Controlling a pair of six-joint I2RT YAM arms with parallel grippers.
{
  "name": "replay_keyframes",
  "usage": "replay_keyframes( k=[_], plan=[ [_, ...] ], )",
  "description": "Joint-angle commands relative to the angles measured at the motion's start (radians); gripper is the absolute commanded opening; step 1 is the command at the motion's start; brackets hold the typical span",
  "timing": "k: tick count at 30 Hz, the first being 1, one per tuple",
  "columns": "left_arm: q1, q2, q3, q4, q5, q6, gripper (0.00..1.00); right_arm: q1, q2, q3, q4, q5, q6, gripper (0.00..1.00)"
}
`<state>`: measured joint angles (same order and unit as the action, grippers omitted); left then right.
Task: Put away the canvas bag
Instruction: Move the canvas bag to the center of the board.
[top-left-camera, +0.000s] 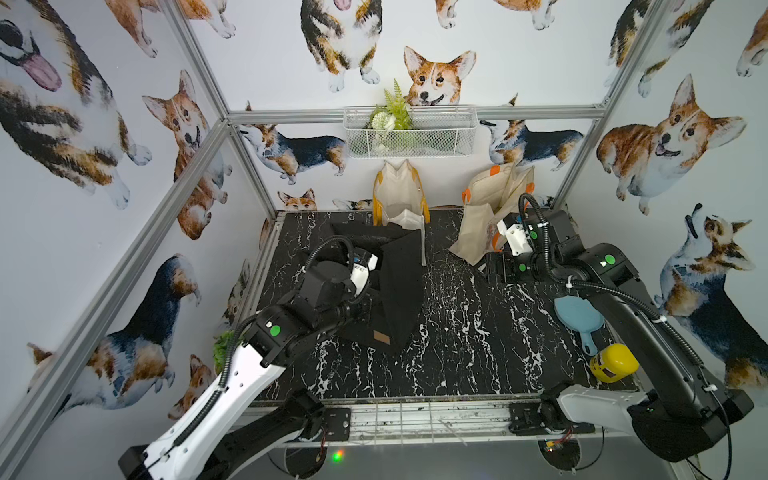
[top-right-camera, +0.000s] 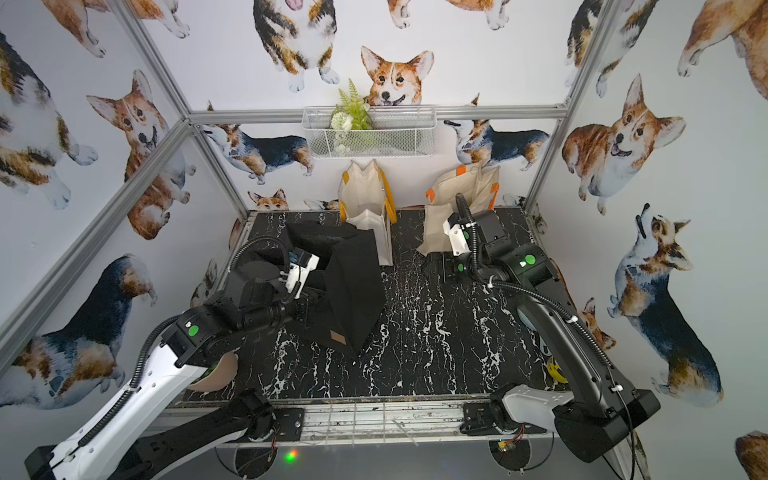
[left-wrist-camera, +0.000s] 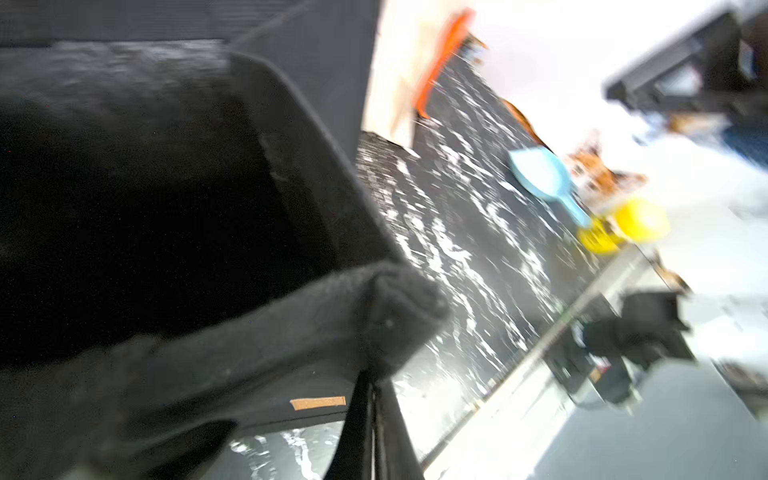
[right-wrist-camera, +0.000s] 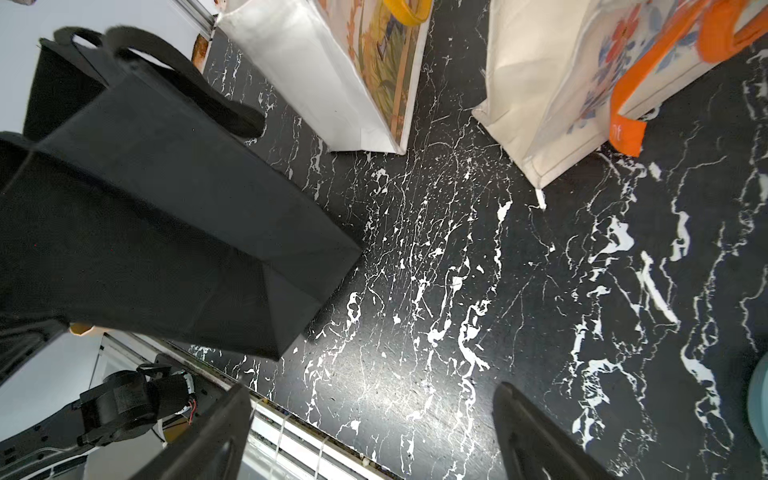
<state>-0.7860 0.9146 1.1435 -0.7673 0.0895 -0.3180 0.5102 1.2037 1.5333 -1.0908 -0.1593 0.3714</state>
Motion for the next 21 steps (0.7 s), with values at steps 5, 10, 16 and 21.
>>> replay_keyframes(
  k=[5, 10, 16, 21],
  plan=[
    [-0.409, 0.191, 0.119, 0.137, -0.211, -0.060, 0.00, -0.127, -0.038, 0.052, -0.089, 0.044, -0.045, 0.92],
    [-0.501, 0.276, 0.150, 0.230, -0.224, -0.093, 0.00, -0.170, -0.055, 0.108, -0.137, 0.081, -0.095, 0.92],
    [-0.537, 0.324, 0.179, 0.266, -0.229, -0.093, 0.00, -0.173, -0.057, 0.110, -0.147, 0.089, -0.115, 0.93],
    [-0.540, 0.303, 0.162, 0.265, -0.205, -0.107, 0.31, -0.174, -0.049, 0.102, -0.124, 0.047, -0.127, 0.94]
  ],
)
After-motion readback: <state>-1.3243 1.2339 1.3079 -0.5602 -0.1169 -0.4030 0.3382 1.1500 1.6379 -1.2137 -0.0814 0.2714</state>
